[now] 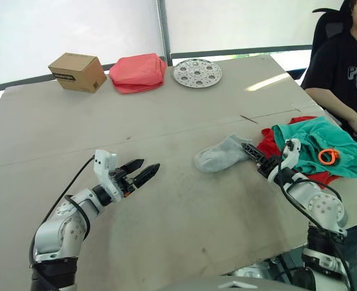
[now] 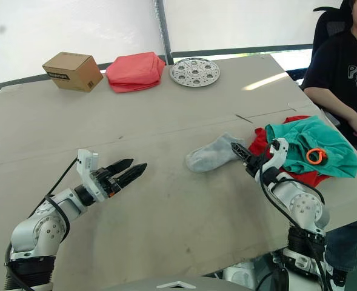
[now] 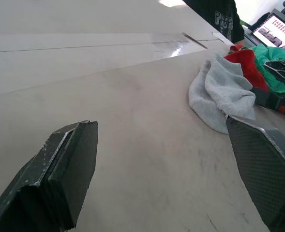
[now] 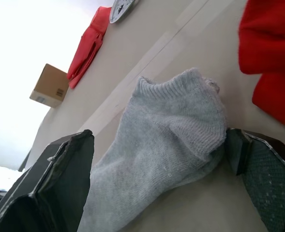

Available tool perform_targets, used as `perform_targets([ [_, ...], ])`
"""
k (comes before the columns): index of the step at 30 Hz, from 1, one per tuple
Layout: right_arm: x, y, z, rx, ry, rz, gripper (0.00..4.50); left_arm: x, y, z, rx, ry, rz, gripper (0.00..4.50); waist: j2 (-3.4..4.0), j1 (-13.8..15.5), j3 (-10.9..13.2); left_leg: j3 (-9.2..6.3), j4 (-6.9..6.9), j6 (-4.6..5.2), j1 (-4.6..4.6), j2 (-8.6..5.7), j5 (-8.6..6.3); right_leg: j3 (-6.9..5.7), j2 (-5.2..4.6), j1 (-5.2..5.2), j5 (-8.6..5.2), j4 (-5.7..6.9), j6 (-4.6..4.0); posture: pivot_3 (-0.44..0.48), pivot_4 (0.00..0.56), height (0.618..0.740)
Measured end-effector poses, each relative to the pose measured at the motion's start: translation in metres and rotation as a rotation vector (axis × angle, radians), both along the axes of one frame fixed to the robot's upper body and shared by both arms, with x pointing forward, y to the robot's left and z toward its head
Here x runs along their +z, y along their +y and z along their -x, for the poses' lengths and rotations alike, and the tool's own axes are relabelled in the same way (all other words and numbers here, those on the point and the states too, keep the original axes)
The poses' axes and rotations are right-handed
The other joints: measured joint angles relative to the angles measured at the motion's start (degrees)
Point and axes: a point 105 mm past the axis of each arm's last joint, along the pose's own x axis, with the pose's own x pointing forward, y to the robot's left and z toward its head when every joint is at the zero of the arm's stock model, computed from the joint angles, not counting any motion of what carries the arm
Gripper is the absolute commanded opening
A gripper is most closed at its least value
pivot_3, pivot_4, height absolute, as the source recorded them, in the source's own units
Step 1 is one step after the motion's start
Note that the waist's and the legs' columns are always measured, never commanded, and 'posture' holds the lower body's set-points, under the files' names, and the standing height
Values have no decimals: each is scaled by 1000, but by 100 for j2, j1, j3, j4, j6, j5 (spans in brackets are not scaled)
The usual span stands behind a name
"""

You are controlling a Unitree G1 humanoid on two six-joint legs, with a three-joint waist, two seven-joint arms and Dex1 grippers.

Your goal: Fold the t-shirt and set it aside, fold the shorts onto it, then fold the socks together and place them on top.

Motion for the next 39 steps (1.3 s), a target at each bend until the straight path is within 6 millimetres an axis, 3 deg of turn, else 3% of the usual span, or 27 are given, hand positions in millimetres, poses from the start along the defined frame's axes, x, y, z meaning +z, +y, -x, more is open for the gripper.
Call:
perform_targets([
  [8, -5, 8, -9, 27, -116, 269, 4480, 0, -1, 3, -4, -2, -5, 4500, -4, -4, -1, 0, 5, 0, 6, 0, 0, 1, -3, 10, -8, -4, -12, 0, 150, 740],
  [28, -4, 3, -36, 42, -143, 342, 4480, -3, -5, 17, -56, 9, -1, 4500, -5, 114, 4, -5, 3, -1, 4, 0, 0, -5, -6, 11, -11, -6, -15, 0, 150, 740],
  [32, -7, 2, -35, 82, -110, 361, 3216, -3, -5, 19, -57, 11, 2, 4500, -6, 114, 3, -8, -2, -1, 4, 2, -1, -9, -5, 10, -12, -8, -16, 0, 150, 740],
  [37, -13, 0, -34, 97, -85, 396, 689, -3, -5, 19, -56, 9, 6, 4500, -8, 94, 1, -13, -15, -20, 8, 21, -14, -18, 0, 9, -23, -9, -37, 0, 150, 740],
  [39, -15, 0, -33, 105, -97, 423, 68, -2, -5, 19, -56, 8, 5, 4500, -9, 87, 1, -13, -15, -29, 11, 32, -22, -18, 2, 9, -27, -10, -43, 0, 150, 740],
])
